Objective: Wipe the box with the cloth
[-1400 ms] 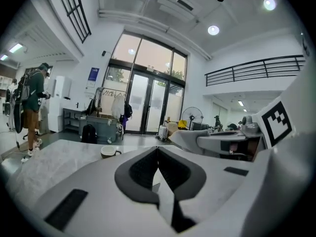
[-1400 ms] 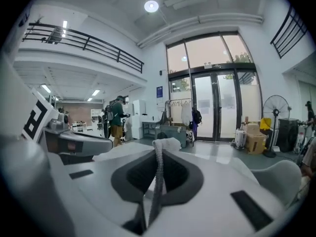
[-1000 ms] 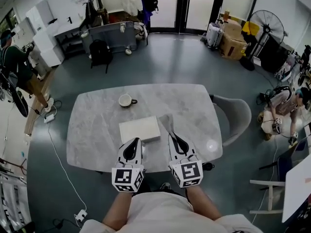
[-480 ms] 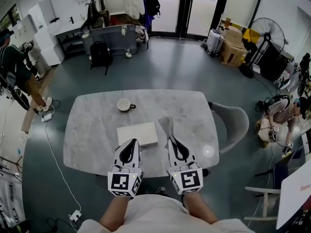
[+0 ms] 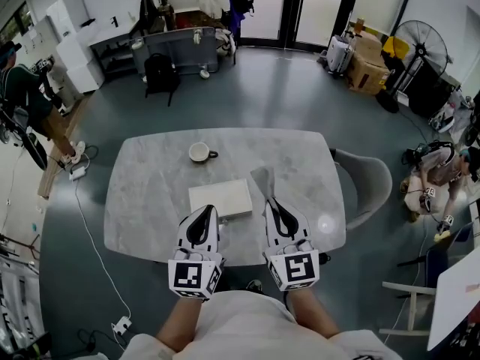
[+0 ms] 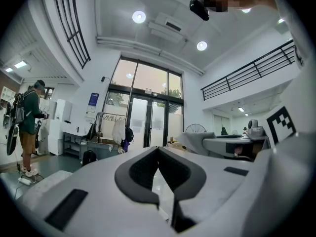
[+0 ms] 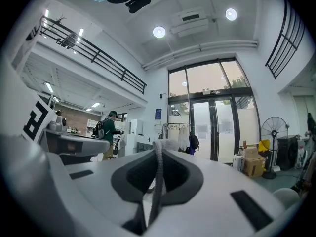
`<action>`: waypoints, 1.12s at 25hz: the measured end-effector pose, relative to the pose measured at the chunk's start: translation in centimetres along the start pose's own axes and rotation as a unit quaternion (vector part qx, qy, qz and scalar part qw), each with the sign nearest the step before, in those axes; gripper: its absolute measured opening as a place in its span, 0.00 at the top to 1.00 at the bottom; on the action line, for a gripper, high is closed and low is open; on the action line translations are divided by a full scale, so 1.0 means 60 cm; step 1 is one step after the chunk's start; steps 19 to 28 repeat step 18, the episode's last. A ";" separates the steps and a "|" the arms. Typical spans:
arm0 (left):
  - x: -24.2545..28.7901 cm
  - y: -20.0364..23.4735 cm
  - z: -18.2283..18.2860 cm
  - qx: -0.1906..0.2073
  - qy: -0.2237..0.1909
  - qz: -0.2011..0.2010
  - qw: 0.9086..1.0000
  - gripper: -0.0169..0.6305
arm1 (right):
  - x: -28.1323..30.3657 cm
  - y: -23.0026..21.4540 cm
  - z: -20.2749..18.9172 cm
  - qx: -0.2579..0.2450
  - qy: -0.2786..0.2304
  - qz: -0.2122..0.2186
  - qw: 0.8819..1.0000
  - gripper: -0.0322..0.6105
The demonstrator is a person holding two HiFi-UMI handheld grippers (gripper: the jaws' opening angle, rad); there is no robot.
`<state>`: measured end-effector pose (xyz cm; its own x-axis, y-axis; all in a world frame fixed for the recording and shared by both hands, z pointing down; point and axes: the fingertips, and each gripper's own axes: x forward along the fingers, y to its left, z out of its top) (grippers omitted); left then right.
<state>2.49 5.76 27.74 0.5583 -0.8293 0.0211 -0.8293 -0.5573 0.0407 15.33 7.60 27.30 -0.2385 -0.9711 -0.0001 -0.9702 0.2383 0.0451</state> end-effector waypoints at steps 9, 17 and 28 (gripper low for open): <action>-0.008 0.011 -0.001 -0.005 0.002 0.002 1.000 0.94 | 0.000 0.008 0.004 -0.002 0.002 0.002 1.000 0.90; -0.019 0.007 -0.003 -0.007 0.000 0.002 1.000 0.94 | -0.008 0.016 0.009 -0.004 -0.003 0.005 1.000 0.90; -0.021 0.006 -0.002 -0.007 0.000 0.002 1.000 0.94 | -0.010 0.016 0.008 -0.004 -0.003 0.004 1.000 0.90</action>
